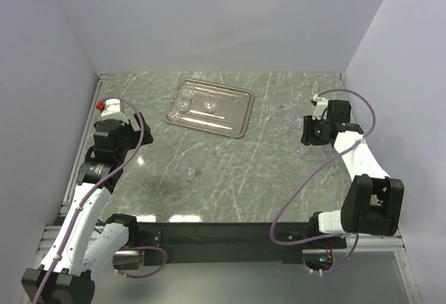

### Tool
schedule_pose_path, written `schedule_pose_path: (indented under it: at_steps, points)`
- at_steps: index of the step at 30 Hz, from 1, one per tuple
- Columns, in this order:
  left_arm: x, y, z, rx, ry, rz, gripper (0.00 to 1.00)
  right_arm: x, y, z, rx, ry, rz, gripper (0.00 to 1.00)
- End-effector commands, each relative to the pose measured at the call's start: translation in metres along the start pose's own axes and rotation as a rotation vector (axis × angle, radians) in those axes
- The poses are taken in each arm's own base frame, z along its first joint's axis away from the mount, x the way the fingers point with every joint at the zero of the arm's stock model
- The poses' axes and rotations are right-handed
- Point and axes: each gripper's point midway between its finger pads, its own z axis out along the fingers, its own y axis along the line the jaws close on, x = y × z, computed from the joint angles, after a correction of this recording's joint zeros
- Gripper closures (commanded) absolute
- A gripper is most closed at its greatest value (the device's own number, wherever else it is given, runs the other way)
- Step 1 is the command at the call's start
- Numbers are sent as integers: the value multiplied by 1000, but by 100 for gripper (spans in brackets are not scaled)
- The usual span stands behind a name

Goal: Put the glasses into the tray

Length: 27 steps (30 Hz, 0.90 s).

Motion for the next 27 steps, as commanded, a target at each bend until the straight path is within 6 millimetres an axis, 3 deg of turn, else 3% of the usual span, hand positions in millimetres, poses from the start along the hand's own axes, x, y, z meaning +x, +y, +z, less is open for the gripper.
schedule_pose_path:
  at_steps: [1, 5, 16, 20, 27]
  points:
    - [-18, -5, 0, 17, -59, 1, 1, -11, -13, 1, 62, 5, 67, 54]
    - [-20, -5, -2, 23, -71, -1, 1, -6, -18, 11, 73, 46, 100, 64]
    - [-20, -7, -4, 32, -73, -3, 1, 3, -25, 28, 82, 92, 105, 68]
    - [-20, -7, -3, 35, -72, -3, 1, -1, -15, 21, 20, 86, 63, 67]
    - [-21, -8, -3, 38, -73, -3, 1, -19, 7, -8, -91, -10, -70, 64]
